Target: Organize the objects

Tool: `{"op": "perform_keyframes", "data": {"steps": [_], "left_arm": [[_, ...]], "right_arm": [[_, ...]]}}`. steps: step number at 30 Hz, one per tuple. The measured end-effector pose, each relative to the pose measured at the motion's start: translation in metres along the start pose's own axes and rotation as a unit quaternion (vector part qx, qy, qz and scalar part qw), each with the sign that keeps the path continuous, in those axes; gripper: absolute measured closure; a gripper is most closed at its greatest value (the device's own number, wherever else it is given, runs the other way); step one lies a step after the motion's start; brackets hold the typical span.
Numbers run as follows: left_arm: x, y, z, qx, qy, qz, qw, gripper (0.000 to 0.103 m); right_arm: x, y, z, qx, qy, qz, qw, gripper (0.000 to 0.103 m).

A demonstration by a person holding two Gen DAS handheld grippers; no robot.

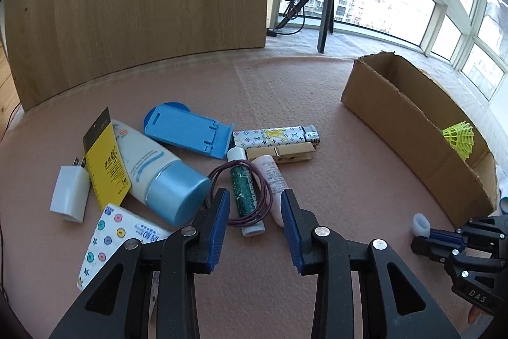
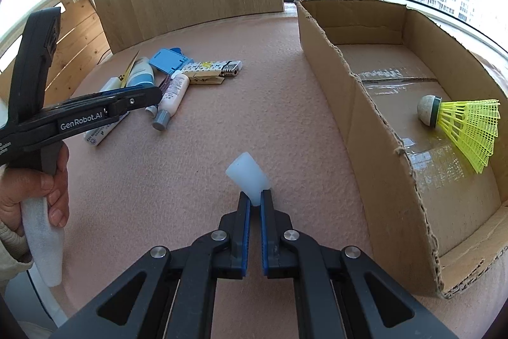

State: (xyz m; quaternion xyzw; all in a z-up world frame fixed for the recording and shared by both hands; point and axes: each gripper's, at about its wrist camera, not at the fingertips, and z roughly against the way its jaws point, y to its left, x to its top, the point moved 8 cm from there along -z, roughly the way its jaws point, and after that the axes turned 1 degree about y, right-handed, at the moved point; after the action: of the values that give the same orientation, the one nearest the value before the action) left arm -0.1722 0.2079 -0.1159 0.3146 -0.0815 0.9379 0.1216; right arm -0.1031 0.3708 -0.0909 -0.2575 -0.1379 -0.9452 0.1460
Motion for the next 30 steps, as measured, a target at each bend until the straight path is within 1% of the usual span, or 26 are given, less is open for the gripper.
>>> {"op": "perform_keyframes", "data": {"steps": [1,2,4,5,9,11,15,21,30], "left_arm": [[0.002,-0.002,-0.001,0.001,0.0,-0.007,1.0,0.071],[0.004,-0.004,-0.002,0.002,0.002,-0.013,0.9999,0.085],[0.004,-0.005,-0.005,0.006,0.011,-0.02,0.9997,0.101],[0.004,-0.004,-0.007,0.004,0.015,-0.018,0.9997,0.101],[0.002,0.001,-0.003,-0.01,0.008,-0.005,0.9999,0.101],[0.001,0.007,0.005,-0.018,-0.002,0.017,0.9997,0.102],[0.003,0.02,0.025,-0.02,-0.023,0.058,0.9978,0.102],[0.009,0.017,0.065,-0.036,-0.059,0.09,0.9936,0.102],[0.012,0.008,0.139,-0.043,-0.103,0.111,0.9875,0.102]], "right_arm": [[0.0,0.0,0.0,0.0,0.0,0.0,1.0,0.097],[0.0,0.0,0.0,0.0,0.0,-0.001,1.0,0.098],[0.0,0.0,0.0,0.001,0.0,-0.002,1.0,0.098],[0.0,0.0,0.001,0.001,0.0,-0.003,1.0,0.098],[-0.002,0.0,0.002,0.0,0.0,-0.004,1.0,0.098],[-0.001,-0.001,0.002,-0.001,0.0,-0.005,1.0,0.098],[-0.002,0.0,0.003,-0.002,0.0,-0.007,1.0,0.098],[0.006,0.011,0.017,0.001,-0.019,0.0,1.0,0.098],[0.028,0.04,0.054,0.015,-0.064,0.018,0.998,0.098]]}}
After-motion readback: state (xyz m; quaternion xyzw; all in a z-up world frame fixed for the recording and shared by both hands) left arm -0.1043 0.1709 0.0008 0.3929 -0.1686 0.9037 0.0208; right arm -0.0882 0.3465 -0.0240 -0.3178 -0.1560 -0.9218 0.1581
